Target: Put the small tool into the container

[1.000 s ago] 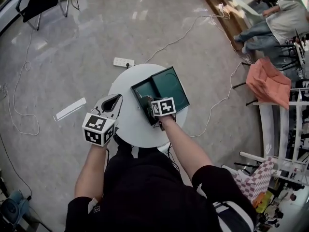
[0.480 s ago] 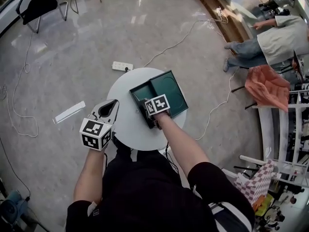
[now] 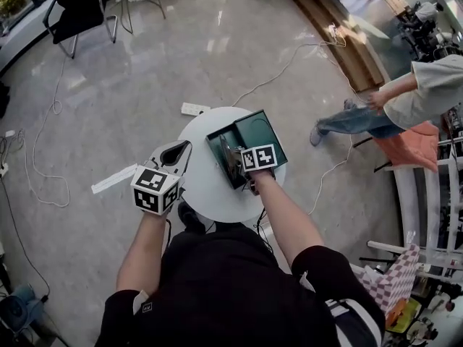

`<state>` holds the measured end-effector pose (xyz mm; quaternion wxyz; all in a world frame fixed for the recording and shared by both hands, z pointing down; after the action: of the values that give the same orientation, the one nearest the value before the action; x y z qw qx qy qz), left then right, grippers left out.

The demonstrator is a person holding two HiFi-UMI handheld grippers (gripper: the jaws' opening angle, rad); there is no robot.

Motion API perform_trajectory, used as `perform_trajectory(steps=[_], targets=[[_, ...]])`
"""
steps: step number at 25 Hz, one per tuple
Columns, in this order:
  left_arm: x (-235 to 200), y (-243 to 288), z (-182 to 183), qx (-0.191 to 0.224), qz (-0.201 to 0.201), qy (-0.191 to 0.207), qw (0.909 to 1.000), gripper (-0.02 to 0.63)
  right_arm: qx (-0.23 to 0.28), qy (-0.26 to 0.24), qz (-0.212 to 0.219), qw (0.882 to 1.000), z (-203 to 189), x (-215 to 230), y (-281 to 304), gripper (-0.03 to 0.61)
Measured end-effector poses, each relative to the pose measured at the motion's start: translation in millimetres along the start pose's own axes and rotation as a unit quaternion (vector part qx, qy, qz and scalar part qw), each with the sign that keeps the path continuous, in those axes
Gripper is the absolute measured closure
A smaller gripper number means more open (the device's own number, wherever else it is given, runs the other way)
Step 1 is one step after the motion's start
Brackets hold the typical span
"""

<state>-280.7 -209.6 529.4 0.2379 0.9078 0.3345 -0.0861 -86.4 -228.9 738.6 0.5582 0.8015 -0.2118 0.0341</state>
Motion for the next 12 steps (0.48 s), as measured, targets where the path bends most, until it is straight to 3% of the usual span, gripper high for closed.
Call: perform_trajectory(steps=[12], targets=[[42.1,12.4,25.7,0.013,-0.046,0.035,0.9983,0.611,0.132,0.037,0.016,0.990,39.0,8.4,-97.2,0.485]])
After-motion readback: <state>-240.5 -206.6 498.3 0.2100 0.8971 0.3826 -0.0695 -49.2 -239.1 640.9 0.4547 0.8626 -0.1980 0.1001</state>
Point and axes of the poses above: the fingertips, and each gripper's own axes: y forward along the fingers, x to its right, z out of its top, the point moved 1 cm from there along -y, backward along the fingers, and after that the axes turned 3 degrees about -z, right-handed, at the moved point
